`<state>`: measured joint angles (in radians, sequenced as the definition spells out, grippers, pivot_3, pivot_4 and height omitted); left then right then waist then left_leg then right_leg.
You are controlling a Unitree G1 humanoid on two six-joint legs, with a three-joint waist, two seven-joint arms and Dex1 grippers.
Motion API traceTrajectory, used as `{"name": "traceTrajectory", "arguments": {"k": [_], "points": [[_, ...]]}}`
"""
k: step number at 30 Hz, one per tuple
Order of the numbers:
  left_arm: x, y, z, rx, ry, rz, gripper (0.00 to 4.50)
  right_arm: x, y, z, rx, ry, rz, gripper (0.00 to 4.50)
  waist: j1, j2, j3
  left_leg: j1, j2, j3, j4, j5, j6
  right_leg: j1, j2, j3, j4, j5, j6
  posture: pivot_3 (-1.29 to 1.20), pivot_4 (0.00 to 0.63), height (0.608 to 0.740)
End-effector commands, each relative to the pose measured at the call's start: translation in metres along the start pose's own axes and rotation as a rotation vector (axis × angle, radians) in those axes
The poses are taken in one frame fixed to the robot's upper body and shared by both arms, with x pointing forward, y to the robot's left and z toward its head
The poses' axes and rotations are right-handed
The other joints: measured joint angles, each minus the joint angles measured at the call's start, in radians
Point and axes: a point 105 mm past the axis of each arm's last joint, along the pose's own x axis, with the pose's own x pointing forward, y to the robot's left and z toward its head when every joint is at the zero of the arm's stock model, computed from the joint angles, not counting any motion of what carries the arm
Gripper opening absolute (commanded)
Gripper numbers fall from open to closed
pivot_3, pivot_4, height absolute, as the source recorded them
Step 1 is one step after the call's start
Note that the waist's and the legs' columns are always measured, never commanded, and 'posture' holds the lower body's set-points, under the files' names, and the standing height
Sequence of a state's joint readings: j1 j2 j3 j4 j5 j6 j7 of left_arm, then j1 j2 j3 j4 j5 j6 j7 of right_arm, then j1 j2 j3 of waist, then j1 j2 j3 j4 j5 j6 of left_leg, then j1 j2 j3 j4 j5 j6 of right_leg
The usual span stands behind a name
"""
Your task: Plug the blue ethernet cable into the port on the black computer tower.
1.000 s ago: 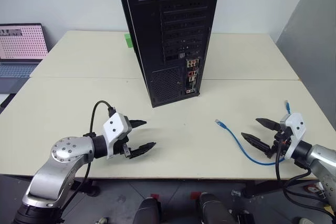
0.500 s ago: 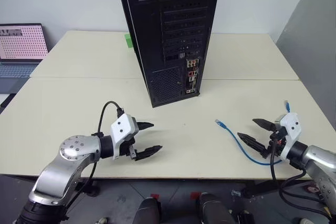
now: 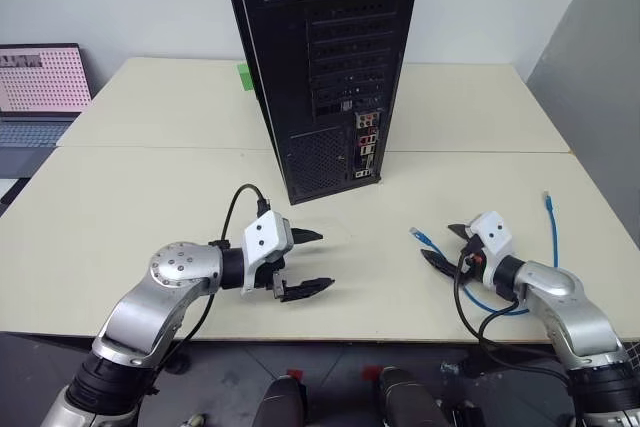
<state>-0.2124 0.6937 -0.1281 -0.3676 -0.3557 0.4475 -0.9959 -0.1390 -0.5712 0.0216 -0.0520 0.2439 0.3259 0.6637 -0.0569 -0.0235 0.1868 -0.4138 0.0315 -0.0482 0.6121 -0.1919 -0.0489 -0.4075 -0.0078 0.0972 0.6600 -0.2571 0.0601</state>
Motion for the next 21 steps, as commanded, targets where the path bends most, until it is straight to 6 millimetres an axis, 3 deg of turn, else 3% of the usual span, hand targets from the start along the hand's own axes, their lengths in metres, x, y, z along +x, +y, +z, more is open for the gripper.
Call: {"name": "traceTrajectory", "arguments": {"k": [1, 16, 21], "points": [[0.002, -0.003, 0.011, 0.036, -0.036, -0.019, 4.33, -0.003, 0.004, 0.002, -0.042, 0.001, 0.038, 3.73, 0.000, 0.000, 0.000, 0.000, 0.000, 0.000, 0.000, 0.000, 0.000, 0.000, 0.000, 0.000, 0.000, 0.000, 0.000, 0.00, 0.150, 0.740], [0.009, 0.004, 0.015, 0.049, -0.050, -0.039, 4.33, -0.004, 0.008, 0.004, -0.092, 0.017, 0.109, 0.02, 0.000, 0.000, 0.000, 0.000, 0.000, 0.000, 0.002, 0.000, 0.000, 0.001, 0.000, 0.000, 0.001, 0.000, 0.000, 0.00, 0.150, 0.740], [0.014, 0.005, 0.016, 0.049, -0.049, -0.067, 4.33, -0.002, 0.027, 0.030, -0.202, -0.020, 0.246, 0.02, -0.001, 0.000, 0.000, 0.000, 0.000, 0.000, 0.002, 0.000, 0.000, 0.001, 0.000, 0.000, 0.001, 0.002, 0.004, 0.00, 0.150, 0.740]]}}
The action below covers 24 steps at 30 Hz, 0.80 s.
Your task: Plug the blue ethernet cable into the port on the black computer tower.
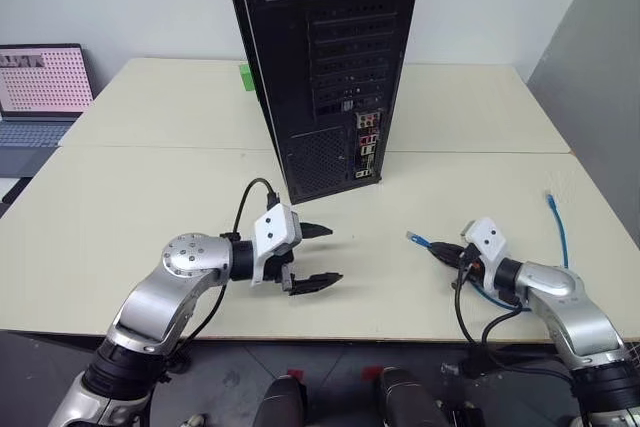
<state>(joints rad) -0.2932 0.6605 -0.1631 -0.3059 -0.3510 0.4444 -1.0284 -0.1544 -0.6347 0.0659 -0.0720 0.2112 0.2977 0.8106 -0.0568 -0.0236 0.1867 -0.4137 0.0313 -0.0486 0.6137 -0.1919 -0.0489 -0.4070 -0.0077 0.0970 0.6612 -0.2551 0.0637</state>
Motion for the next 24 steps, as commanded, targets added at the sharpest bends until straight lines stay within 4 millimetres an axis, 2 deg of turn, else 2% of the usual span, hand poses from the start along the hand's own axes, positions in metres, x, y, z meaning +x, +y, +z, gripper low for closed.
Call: {"name": "traceTrajectory", "arguments": {"k": [1, 4, 8, 21, 24], "points": [[0.005, 0.000, 0.008, 0.042, -0.020, -0.035, 4.33, 0.003, 0.019, 0.033, -0.125, -0.056, 0.127, 0.02, -0.002, 0.000, 0.000, 0.000, 0.000, 0.000, 0.000, 0.000, 0.000, 0.000, 0.000, 0.000, 0.000, 0.000, 0.001, 0.00, 0.150, 0.740], [0.009, 0.003, 0.007, 0.056, -0.004, -0.072, 4.33, 0.004, 0.046, 0.049, -0.208, -0.065, 0.278, 0.02, 0.000, 0.000, 0.000, 0.000, 0.000, -0.001, 0.000, 0.000, 0.000, 0.000, 0.000, 0.000, 0.000, 0.000, 0.001, 0.00, 0.150, 0.740], [0.015, 0.003, 0.007, 0.078, 0.008, -0.123, 4.33, 0.008, 0.062, 0.062, -0.264, -0.076, 0.367, 0.02, 0.000, 0.000, 0.000, 0.000, 0.000, -0.001, 0.000, 0.000, 0.000, 0.000, 0.000, -0.001, 0.000, 0.001, 0.001, 0.00, 0.150, 0.740], [0.028, 0.003, 0.002, 0.131, 0.022, -0.174, 4.33, 0.020, 0.066, 0.078, -0.322, -0.095, 0.410, 0.02, 0.001, 0.000, 0.000, -0.001, 0.000, -0.001, 0.000, 0.000, 0.000, 0.000, 0.000, -0.001, 0.000, 0.001, 0.001, 0.00, 0.150, 0.740], [0.030, 0.003, 0.003, 0.137, 0.014, -0.169, 3.86, 0.021, 0.066, 0.081, -0.332, -0.100, 0.410, 0.00, 0.001, 0.000, 0.000, -0.001, 0.000, -0.001, 0.000, 0.000, 0.000, 0.000, 0.000, -0.001, 0.000, 0.001, 0.001, 0.00, 0.150, 0.740]]}}
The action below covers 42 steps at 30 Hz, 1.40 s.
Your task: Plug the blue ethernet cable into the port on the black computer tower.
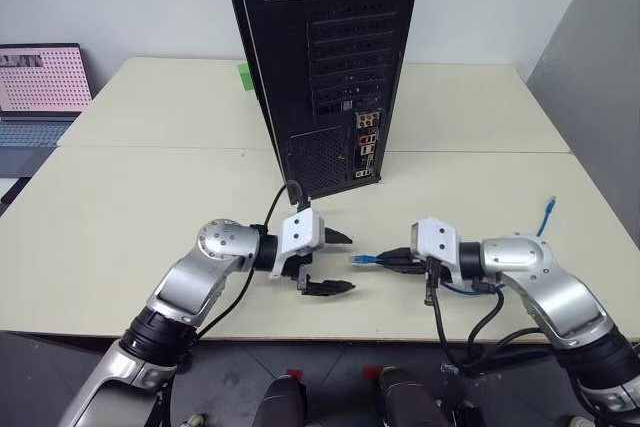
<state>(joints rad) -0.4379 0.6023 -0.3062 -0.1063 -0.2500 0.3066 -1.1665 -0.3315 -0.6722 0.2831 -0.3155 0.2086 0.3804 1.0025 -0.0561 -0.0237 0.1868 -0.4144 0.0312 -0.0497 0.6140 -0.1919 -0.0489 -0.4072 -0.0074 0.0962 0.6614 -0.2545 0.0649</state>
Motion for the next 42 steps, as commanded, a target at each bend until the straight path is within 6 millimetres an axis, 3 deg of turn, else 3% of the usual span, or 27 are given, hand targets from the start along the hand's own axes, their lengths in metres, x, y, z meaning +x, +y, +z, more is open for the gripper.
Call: {"name": "traceTrajectory", "arguments": {"k": [1, 16, 24, 30, 35, 42], "points": [[0.001, 0.004, 0.010, 0.048, -0.027, 0.010, 3.61, 0.001, -0.003, 0.011, -0.048, -0.014, 0.004, 0.00, 0.000, 0.000, 0.000, 0.000, 0.000, 0.000, 0.000, 0.000, 0.000, 0.000, 0.000, 0.000, 0.000, 0.000, 0.000, 0.00, 0.150, 0.740], [0.003, 0.005, 0.007, 0.055, -0.023, 0.021, 0.36, 0.005, -0.004, 0.013, -0.081, -0.010, 0.016, 0.00, 0.000, 0.000, 0.000, 0.000, 0.000, 0.000, 0.000, 0.000, 0.000, 0.000, 0.000, 0.000, 0.000, 0.000, 0.000, 0.00, 0.150, 0.740], [0.005, 0.003, 0.007, 0.079, -0.034, 0.012, 0.27, 0.006, -0.003, 0.017, -0.075, -0.026, 0.027, 0.00, 0.000, 0.000, 0.000, 0.000, 0.000, 0.000, 0.000, 0.000, 0.000, 0.000, 0.000, 0.000, 0.000, 0.000, 0.000, 0.00, 0.150, 0.740], [0.005, 0.003, 0.008, 0.198, -0.066, 0.043, 0.27, -0.009, -0.007, 0.016, -0.063, -0.010, 0.032, 1.41, 0.001, 0.000, 0.000, 0.000, 0.000, 0.000, 0.000, 0.000, 0.000, 0.000, 0.000, 0.000, 0.000, 0.000, 0.000, 0.00, 0.150, 0.740], [0.008, 0.003, 0.010, 0.471, -0.097, 0.117, 0.27, -0.035, -0.004, 0.020, 0.129, -0.068, 0.032, 2.54, 0.006, 0.000, 0.000, 0.000, 0.000, 0.000, 0.000, 0.000, 0.000, 0.000, 0.000, 0.000, 0.000, 0.000, 0.000, 0.00, 0.150, 0.740], [0.003, 0.007, 0.009, 0.941, -0.131, 0.216, 0.27, -0.037, 0.003, 0.032, 0.418, -0.212, 0.007, 2.55, 0.010, 0.000, 0.000, 0.000, 0.000, 0.000, 0.001, 0.000, 0.000, 0.000, 0.000, 0.000, 0.001, 0.000, 0.000, 0.00, 0.150, 0.740]]}}
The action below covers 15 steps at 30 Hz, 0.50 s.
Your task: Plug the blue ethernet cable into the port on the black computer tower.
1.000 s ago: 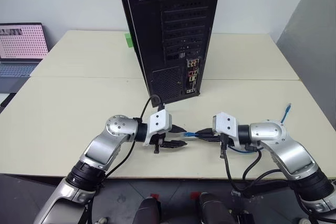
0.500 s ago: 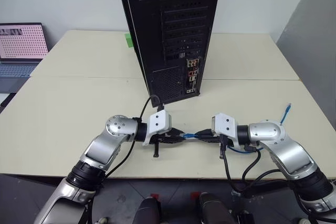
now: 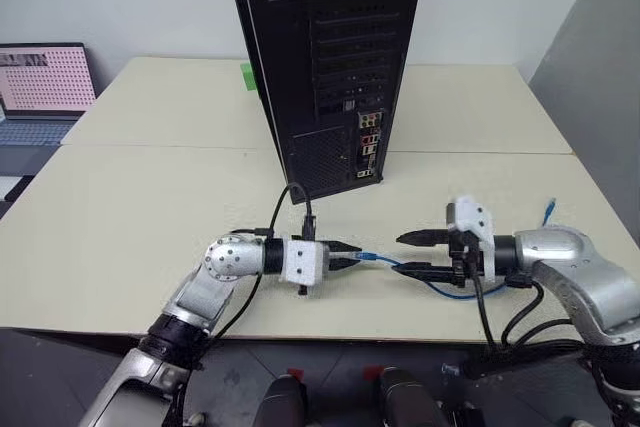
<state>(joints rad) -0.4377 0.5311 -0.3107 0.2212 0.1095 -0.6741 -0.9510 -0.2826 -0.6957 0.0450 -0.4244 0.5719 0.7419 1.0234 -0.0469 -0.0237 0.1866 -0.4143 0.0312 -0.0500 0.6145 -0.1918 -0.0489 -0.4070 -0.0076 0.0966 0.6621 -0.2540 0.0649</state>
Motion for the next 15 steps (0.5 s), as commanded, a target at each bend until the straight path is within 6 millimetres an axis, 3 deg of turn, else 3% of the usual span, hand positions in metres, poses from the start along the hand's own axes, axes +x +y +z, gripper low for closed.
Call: {"name": "traceTrajectory", "arguments": {"k": [1, 14, 15], "points": [[-0.004, 0.010, 0.011, 0.258, -0.070, 0.079, 0.27, 0.003, 0.006, 0.012, 0.091, -0.087, -0.021, 2.55, 0.001, 0.000, 0.000, 0.000, 0.000, 0.000, 0.000, 0.000, 0.000, 0.000, 0.000, 0.000, 0.000, 0.000, 0.000, 0.00, 0.150, 0.740], [-0.005, 0.021, 0.018, 0.416, -0.140, 0.216, 0.27, 0.025, 0.012, 0.006, 0.232, -0.123, -0.004, 2.55, 0.007, 0.000, 0.000, -0.001, 0.000, 0.000, 0.000, 0.000, 0.000, 0.000, 0.000, 0.000, 0.000, 0.000, 0.001, 0.00, 0.150, 0.740], [-0.005, 0.021, 0.018, 0.418, -0.139, 0.215, 0.27, 0.025, 0.010, 0.007, 0.236, -0.129, -0.005, 2.37, 0.006, 0.000, 0.000, 0.000, 0.000, 0.000, 0.000, 0.000, 0.000, 0.000, 0.000, 0.000, 0.000, 0.000, 0.001, 0.00, 0.150, 0.740]]}}
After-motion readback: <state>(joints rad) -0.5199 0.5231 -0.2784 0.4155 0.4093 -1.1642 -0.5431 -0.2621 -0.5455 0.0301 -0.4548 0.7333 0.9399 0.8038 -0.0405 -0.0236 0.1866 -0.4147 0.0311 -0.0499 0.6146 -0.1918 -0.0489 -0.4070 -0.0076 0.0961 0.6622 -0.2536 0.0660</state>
